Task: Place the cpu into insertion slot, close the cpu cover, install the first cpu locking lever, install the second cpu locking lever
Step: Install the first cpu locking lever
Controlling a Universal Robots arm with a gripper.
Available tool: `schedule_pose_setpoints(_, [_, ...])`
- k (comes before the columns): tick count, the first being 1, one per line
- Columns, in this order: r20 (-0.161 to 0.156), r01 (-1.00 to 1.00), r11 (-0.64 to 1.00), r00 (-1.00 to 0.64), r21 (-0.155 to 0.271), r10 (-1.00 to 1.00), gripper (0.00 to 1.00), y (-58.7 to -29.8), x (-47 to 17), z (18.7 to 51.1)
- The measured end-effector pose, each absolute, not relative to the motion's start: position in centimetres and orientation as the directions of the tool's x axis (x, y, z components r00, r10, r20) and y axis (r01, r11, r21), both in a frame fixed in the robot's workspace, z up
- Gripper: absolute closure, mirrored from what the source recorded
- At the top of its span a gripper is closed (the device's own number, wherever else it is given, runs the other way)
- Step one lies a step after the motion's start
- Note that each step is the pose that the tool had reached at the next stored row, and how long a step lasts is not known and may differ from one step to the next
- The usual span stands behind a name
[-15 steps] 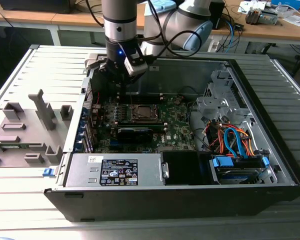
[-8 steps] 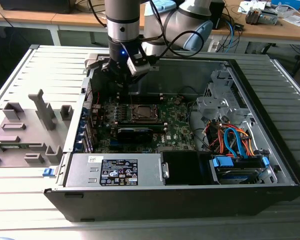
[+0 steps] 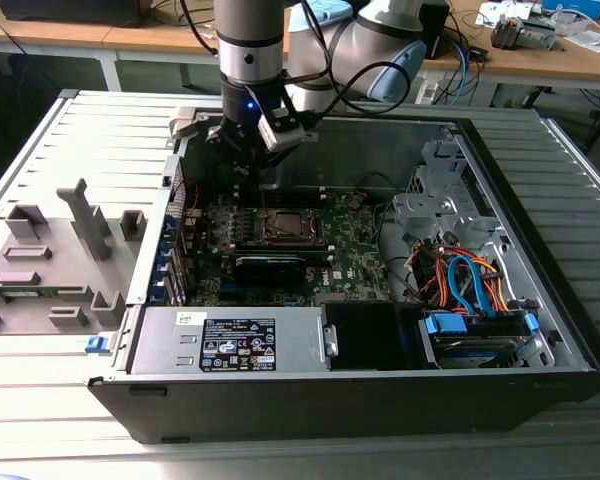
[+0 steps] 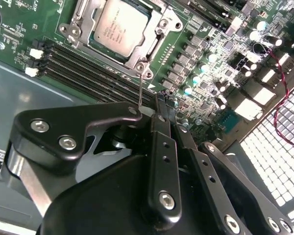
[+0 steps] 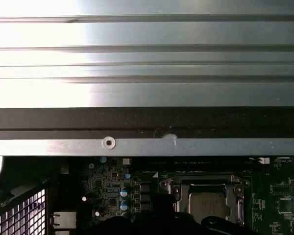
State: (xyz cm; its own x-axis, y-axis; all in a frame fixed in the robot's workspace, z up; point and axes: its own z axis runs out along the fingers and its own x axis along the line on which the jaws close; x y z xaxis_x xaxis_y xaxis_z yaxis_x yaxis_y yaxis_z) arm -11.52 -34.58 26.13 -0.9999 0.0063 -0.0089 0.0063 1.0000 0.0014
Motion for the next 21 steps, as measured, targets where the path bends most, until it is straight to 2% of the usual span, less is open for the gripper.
schedule_pose_setpoints(21, [-0.008,0.006,1.000,-1.000,0.001,0.006,0.89,-34.6,-9.8,26.1])
